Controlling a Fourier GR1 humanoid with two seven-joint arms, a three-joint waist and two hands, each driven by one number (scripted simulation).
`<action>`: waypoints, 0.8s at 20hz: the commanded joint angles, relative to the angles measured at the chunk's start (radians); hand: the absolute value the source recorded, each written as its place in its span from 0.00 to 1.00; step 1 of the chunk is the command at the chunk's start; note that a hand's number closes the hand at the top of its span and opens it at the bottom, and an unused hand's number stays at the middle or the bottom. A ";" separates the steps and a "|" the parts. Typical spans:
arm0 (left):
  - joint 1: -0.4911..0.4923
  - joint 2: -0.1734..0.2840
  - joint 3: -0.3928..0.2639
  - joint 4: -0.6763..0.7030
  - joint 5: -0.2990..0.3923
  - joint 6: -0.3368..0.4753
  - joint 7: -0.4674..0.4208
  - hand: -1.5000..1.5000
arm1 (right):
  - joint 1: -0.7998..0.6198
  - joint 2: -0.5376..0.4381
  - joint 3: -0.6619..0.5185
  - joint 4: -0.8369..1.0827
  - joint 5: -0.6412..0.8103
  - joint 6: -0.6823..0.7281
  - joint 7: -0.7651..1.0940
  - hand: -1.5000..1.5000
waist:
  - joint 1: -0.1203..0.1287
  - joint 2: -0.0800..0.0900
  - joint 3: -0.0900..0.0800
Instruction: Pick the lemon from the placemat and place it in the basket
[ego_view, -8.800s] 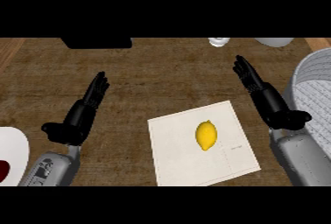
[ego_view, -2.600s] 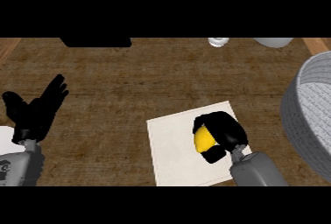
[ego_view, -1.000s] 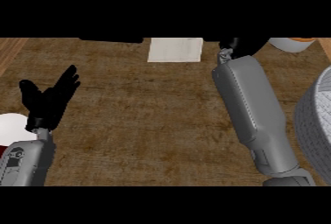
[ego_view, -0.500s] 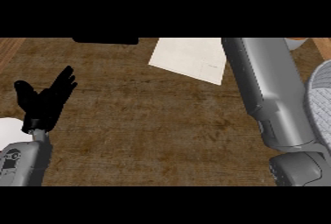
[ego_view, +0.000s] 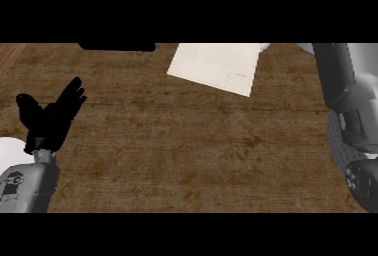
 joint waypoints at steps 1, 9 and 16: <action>0.025 0.010 0.010 -0.039 0.016 -0.011 0.018 0.50 | -0.010 -0.046 -0.027 0.039 0.075 0.074 0.201 1.00 | -0.002 -0.007 0.000; 0.071 0.006 0.013 -0.037 0.011 -0.012 0.001 0.50 | 0.071 -0.114 -0.097 -0.054 0.099 0.105 0.144 1.00 | -0.032 -0.016 0.001; 0.049 -0.012 0.008 -0.016 0.000 0.007 0.006 0.50 | 0.271 -0.071 -0.129 -0.245 0.045 0.087 0.043 1.00 | -0.048 -0.019 0.002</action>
